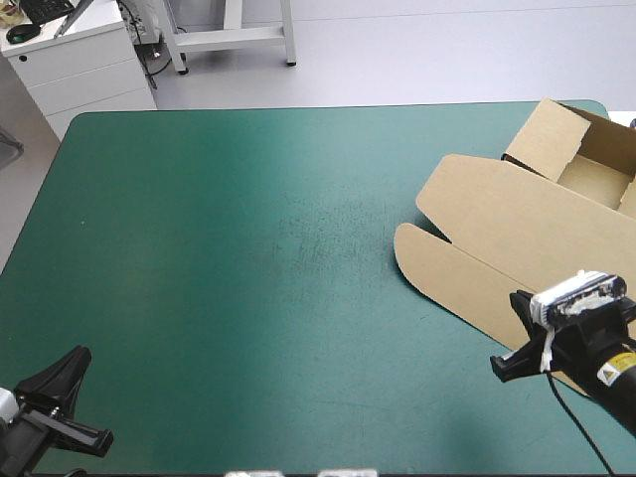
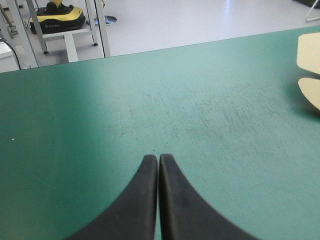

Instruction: Fold the box

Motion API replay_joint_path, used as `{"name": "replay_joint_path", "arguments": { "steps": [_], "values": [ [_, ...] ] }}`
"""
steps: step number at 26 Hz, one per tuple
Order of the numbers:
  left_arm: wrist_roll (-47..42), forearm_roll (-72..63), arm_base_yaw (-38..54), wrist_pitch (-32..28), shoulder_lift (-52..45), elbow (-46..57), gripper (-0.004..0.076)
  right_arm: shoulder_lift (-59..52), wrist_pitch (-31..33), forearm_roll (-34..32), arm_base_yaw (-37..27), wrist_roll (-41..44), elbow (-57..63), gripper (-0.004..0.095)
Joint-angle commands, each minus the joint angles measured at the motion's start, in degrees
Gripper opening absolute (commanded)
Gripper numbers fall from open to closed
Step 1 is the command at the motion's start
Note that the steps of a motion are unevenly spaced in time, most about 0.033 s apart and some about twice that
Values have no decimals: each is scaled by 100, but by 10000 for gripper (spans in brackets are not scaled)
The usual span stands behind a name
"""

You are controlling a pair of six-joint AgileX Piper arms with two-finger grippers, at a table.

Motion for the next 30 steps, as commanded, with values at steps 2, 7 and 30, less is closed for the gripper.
{"name": "replay_joint_path", "arguments": {
  "steps": [2, 7, 30],
  "values": [
    [-58, -133, -20, -552, -450, 253, -10, -841, -774, 69, 2, -84, 482, -1],
    [-46, -160, -20, -434, -609, 444, -10, -1743, -1005, 56, 2, -75, 1049, -1],
    [-22, 24, -20, -149, -605, 721, -10, -3314, -458, -897, 2, 1478, 1773, -20]
  ]
}}
